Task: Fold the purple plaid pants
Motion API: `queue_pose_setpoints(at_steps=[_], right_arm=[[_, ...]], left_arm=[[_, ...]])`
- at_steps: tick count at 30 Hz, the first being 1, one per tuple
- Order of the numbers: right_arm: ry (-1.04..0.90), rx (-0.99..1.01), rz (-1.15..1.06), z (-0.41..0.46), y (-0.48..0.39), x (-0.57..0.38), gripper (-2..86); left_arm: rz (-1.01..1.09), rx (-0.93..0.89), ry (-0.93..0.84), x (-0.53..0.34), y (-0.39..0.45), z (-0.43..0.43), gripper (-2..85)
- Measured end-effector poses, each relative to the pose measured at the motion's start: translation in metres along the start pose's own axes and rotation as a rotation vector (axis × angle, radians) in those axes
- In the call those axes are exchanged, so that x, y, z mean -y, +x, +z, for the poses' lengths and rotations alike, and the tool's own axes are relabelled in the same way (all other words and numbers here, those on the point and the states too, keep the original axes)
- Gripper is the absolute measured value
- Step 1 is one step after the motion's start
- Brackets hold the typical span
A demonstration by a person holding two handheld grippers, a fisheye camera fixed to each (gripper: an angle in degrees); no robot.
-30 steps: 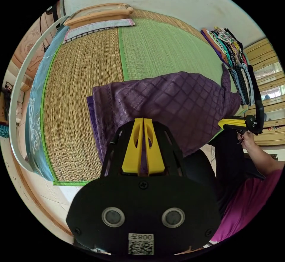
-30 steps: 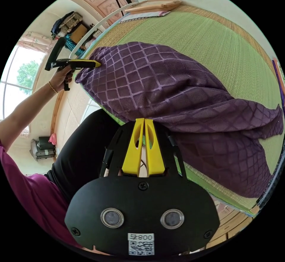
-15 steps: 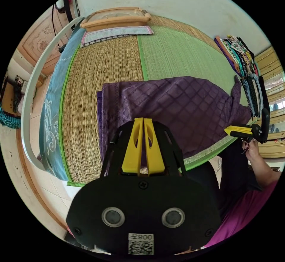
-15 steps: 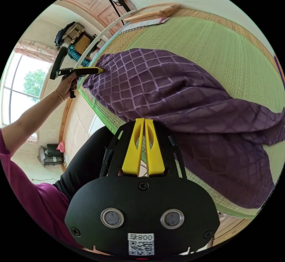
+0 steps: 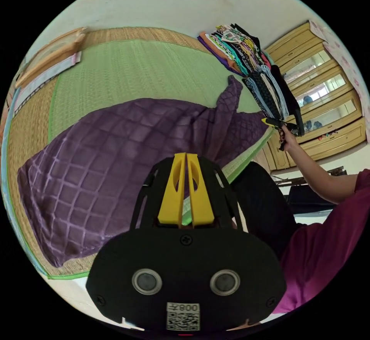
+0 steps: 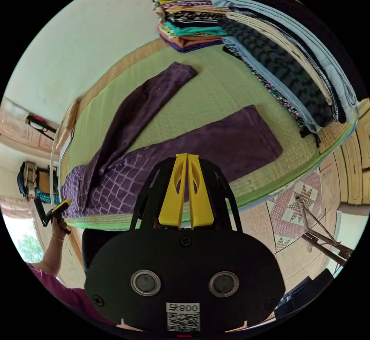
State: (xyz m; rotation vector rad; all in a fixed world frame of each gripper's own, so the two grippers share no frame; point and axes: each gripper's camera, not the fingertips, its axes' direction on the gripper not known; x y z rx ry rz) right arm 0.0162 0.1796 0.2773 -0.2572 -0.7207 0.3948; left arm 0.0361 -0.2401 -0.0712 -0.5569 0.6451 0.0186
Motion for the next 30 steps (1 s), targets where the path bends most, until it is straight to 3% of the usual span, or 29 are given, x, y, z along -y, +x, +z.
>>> queue_pose_setpoints(at_steps=[9, 17, 24, 30], right_arm=[[-0.028, 0.058, 0.018, 0.031, 0.074, 0.057, -0.1], [0.019, 0.087, -0.025, 0.013, 0.104, 0.058, 0.6], [0.015, 0.268, -0.262, 0.014, 0.036, 0.086, 5.7], [-0.108, 0.288, -0.281, 0.060, -0.012, 0.136, 8.4]], left_arm=[[0.087, -0.044, -0.015, 0.059, 0.058, 0.073, 4.7], [0.202, 0.078, -0.058, 0.073, 0.121, 0.137, 7.9], [0.283, 0.227, -0.116, 0.069, 0.161, 0.187, 8.6], [0.318, 0.292, -0.079, 0.066, 0.191, 0.210, 8.7]])
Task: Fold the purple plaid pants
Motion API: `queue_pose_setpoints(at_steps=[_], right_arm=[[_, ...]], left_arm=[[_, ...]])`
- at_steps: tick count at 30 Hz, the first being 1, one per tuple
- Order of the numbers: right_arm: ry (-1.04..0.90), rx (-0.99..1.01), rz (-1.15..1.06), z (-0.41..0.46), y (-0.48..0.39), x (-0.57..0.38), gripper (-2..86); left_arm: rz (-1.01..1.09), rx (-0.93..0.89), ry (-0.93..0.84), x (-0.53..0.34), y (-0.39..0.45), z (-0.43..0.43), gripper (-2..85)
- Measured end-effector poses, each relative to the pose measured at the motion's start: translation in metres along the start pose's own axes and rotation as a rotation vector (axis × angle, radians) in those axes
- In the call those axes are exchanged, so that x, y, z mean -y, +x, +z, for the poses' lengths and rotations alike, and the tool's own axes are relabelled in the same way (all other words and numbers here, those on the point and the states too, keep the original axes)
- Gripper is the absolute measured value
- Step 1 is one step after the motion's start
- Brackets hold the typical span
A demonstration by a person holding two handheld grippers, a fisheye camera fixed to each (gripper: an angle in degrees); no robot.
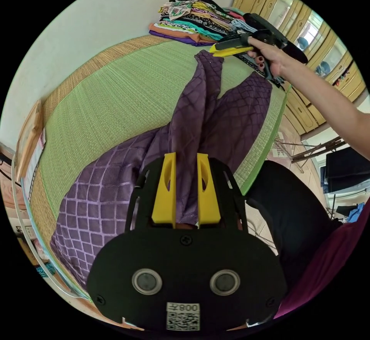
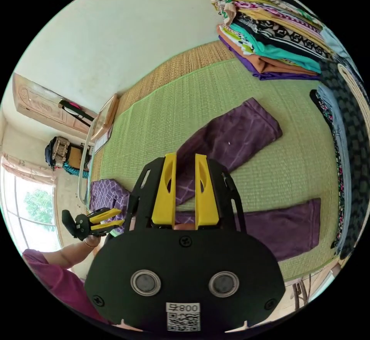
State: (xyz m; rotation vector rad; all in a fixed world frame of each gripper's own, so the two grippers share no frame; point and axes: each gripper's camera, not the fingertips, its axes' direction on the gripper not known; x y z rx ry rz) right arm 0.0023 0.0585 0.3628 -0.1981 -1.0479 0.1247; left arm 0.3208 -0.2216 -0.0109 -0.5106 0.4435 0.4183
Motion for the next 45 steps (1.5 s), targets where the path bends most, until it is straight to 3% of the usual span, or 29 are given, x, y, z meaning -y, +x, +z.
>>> queue_pose_setpoints(at_steps=[12, 19, 24, 35, 40, 45], right_arm=[[-0.141, -0.085, 0.053, 0.025, 0.021, 0.022, 2.8], [0.029, 0.008, -0.033, -0.061, 0.018, -0.018, 1.4], [0.145, 0.087, 0.010, -0.115, 0.042, -0.101, 1.0], [0.047, 0.115, 0.267, -0.055, 0.115, -0.208, 1.4], [0.058, 0.125, 0.261, -0.049, 0.110, -0.216, 2.8], [0.123, -0.019, 0.190, -0.064, 0.072, -0.224, 6.6]], left_arm=[[-0.019, 0.016, -0.021, 0.012, 0.034, 0.048, 3.4], [-0.007, -0.011, 0.104, 0.010, 0.050, 0.026, 2.5], [0.079, -0.027, 0.101, 0.006, 0.073, 0.030, 2.4], [0.157, -0.074, -0.176, 0.011, 0.094, 0.134, 2.8], [0.074, -0.191, -0.156, 0.014, 0.076, 0.143, 4.5], [0.026, -0.254, -0.070, 0.017, 0.063, 0.139, 5.0]])
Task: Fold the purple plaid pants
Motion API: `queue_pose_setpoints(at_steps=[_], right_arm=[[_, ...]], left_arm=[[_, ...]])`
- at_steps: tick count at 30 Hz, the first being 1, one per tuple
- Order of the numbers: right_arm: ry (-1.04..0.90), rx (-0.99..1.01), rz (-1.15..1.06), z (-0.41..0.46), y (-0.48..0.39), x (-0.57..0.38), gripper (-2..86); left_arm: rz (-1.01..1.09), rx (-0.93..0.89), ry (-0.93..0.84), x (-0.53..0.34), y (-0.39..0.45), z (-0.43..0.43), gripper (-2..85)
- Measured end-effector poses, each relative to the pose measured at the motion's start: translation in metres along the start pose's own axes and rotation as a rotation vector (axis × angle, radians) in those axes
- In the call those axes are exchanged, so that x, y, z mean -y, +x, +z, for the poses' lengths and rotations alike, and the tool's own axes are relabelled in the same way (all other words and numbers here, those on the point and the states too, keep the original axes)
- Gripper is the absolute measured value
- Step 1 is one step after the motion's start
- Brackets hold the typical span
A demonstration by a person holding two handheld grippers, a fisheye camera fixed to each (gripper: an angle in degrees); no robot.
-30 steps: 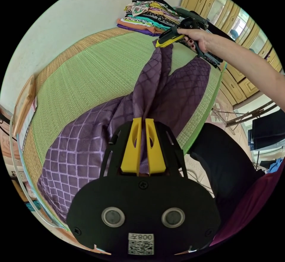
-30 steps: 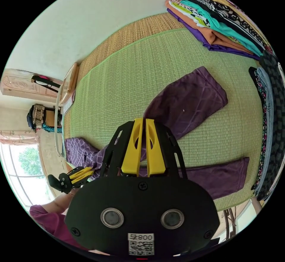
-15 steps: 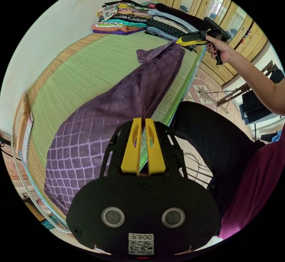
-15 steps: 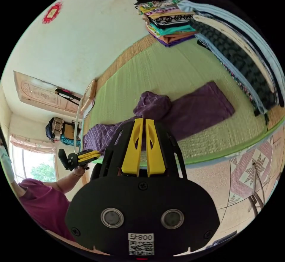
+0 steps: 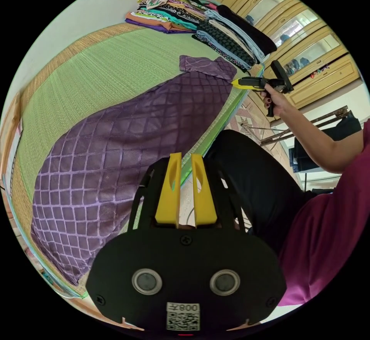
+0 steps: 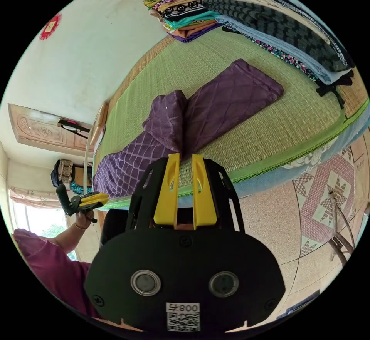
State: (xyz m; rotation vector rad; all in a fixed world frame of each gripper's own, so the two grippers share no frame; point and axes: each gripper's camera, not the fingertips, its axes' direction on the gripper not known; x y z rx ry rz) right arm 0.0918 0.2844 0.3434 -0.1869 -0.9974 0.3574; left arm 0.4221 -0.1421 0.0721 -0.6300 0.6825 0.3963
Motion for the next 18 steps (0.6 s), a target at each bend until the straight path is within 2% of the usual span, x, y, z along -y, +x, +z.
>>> queue_pose_setpoints(at_steps=[6, 8, 14, 18], right_arm=[[0.063, -0.260, -0.218, -0.004, -0.091, 0.008, 7.2], [0.045, -0.284, -0.232, -0.001, -0.101, 0.009, 7.5], [0.007, -0.230, -0.085, 0.000, -0.072, -0.017, 6.6], [0.068, -0.170, -0.043, -0.007, -0.074, -0.030, 5.4]], left_arm=[[0.018, -0.046, 0.064, 0.053, -0.024, 0.020, 5.3], [0.035, -0.051, 0.071, 0.081, -0.032, 0.037, 5.4], [0.058, -0.063, 0.063, 0.138, -0.052, 0.080, 5.4], [-0.001, -0.117, 0.059, 0.165, -0.075, 0.107, 5.8]])
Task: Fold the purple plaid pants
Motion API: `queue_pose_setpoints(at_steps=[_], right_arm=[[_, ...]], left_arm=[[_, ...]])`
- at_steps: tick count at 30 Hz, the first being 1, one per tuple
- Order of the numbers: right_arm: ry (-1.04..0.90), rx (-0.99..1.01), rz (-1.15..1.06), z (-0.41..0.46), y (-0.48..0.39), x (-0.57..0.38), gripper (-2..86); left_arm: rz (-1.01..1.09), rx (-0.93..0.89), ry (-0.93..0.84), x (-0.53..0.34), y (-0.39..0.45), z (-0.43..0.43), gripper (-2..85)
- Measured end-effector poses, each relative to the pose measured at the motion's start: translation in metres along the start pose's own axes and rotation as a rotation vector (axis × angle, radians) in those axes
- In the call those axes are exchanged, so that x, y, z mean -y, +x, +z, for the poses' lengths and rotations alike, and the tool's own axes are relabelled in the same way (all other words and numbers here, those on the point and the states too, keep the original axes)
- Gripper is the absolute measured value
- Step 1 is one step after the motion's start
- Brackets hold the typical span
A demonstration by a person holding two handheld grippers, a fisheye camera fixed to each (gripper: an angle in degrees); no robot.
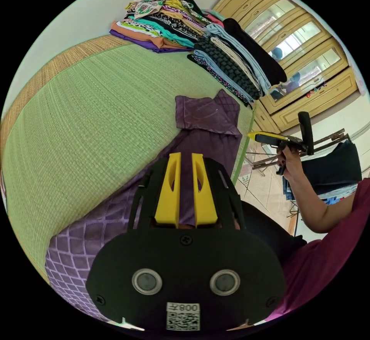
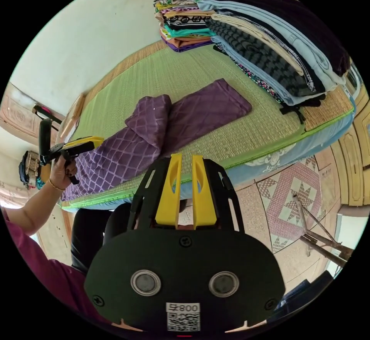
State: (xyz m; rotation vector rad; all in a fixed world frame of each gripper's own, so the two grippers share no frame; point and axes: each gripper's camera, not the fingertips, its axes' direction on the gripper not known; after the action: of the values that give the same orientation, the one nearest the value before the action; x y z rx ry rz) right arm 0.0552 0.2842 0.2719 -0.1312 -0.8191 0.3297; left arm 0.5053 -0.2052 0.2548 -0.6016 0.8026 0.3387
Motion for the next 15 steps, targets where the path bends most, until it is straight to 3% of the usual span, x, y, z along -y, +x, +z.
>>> queue_pose_setpoints(at_steps=[9, 15], right_arm=[[-0.027, -0.051, -0.499, 0.059, -0.147, 0.041, 8.0], [-0.089, -0.204, -0.608, 0.110, -0.192, 0.048, 7.8]], left_arm=[[-0.222, -0.213, -0.020, 0.047, -0.071, 0.065, 6.0], [-0.219, -0.199, 0.034, 0.051, -0.083, 0.074, 4.7]])
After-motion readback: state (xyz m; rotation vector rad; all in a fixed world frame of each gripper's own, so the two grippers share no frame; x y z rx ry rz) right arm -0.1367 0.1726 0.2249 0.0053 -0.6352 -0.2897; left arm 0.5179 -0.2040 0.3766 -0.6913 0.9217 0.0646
